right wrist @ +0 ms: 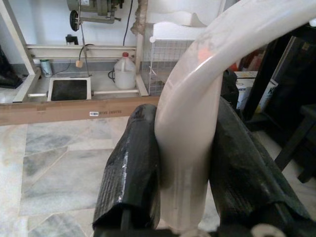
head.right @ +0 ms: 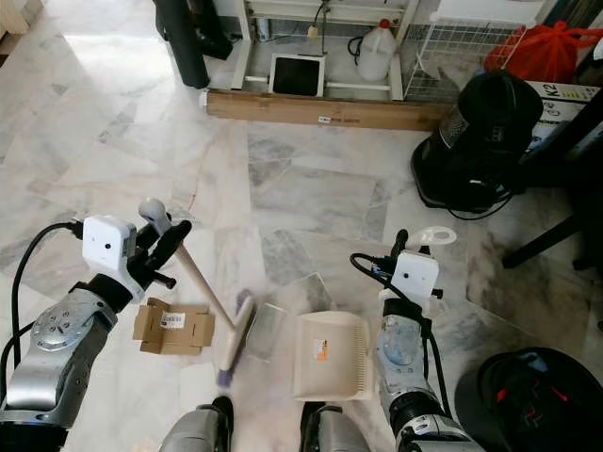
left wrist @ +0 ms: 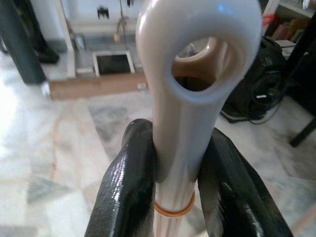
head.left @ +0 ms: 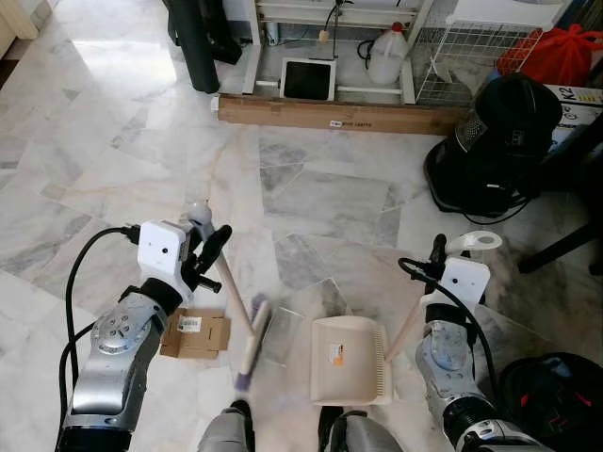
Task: Sweep floor
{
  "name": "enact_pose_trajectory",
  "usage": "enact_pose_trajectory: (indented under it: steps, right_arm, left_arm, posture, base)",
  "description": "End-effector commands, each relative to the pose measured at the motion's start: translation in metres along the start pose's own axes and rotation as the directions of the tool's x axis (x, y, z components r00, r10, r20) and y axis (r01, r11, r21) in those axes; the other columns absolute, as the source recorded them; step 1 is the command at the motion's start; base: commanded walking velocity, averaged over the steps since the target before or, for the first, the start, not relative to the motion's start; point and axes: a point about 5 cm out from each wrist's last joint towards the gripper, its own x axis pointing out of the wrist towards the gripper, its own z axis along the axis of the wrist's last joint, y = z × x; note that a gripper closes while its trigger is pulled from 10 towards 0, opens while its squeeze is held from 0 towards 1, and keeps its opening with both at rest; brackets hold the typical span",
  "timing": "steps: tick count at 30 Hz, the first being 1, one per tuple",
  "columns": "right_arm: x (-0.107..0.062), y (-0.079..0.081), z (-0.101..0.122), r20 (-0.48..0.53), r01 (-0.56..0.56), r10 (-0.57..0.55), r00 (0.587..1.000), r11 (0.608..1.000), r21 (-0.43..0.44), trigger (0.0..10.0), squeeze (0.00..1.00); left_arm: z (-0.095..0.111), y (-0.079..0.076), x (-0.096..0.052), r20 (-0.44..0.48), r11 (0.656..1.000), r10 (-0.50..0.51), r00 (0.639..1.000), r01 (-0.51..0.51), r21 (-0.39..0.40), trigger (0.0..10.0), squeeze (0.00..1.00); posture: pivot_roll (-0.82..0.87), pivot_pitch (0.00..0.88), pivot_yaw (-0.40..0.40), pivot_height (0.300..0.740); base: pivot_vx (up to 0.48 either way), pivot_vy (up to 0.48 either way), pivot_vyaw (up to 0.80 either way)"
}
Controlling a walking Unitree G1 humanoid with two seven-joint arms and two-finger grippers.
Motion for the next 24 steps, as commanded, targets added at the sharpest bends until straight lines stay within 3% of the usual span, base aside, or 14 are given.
enact_pose_trajectory:
  steps: [1,8,11,15,21,24]
  right_arm:
    - [-0.018,-0.007,-0.022,-0.117,0.012,-0.016,0.993,0.999,-0.03,10.0,0.0]
    - [-0.019,-0.013,-0.024,-0.123,0.032,-0.036,0.992,0.999,-0.034,10.0,0.0]
    - [-0.017,-0.014,-0.023,-0.124,0.035,-0.039,0.992,0.999,-0.033,10.0,0.0]
    - [-0.014,-0.012,-0.021,-0.121,0.033,-0.036,0.992,0.999,-0.028,10.0,0.0]
    - [-0.003,-0.011,-0.015,-0.119,0.052,-0.051,0.992,0.999,0.005,10.0,0.0]
    - [0.006,-0.013,-0.01,-0.125,0.076,-0.071,0.99,0.996,0.035,10.0,0.0]
  left_arm:
    - [-0.012,-0.001,-0.004,-0.066,0.997,-0.034,0.997,0.029,-0.066,10.0,0.0]
    - [-0.01,0.0,0.001,-0.073,0.974,-0.063,0.995,0.045,-0.222,10.0,0.0]
    - [-0.004,0.005,0.007,-0.023,0.945,-0.016,1.0,0.008,-0.328,10.0,0.0]
    - [0.001,0.008,0.011,0.004,0.924,0.002,1.0,0.0,-0.381,10.0,0.0]
    - [0.01,0.013,0.018,0.045,0.924,0.045,0.998,-0.025,-0.382,10.0,0.0]
    - [0.017,0.018,0.026,0.08,0.957,0.106,0.991,-0.08,-0.279,10.0,0.0]
  posture:
    - [0.33,0.359,-0.011,0.74]
    - [0.32,0.346,-0.014,0.74]
    - [0.32,0.333,-0.018,0.74]
    - [0.32,0.322,-0.024,0.74]
    - [0.31,0.285,-0.039,0.74]
    - [0.3,0.241,-0.051,0.74]
  base:
    - [0.0,0.0,0.0]
    - [0.0,0.0,0.0]
    - [0.0,0.0,0.0]
    - [0.0,0.0,0.0]
    - [0.0,0.0,0.0]
    - [0.0,0.0,0.0]
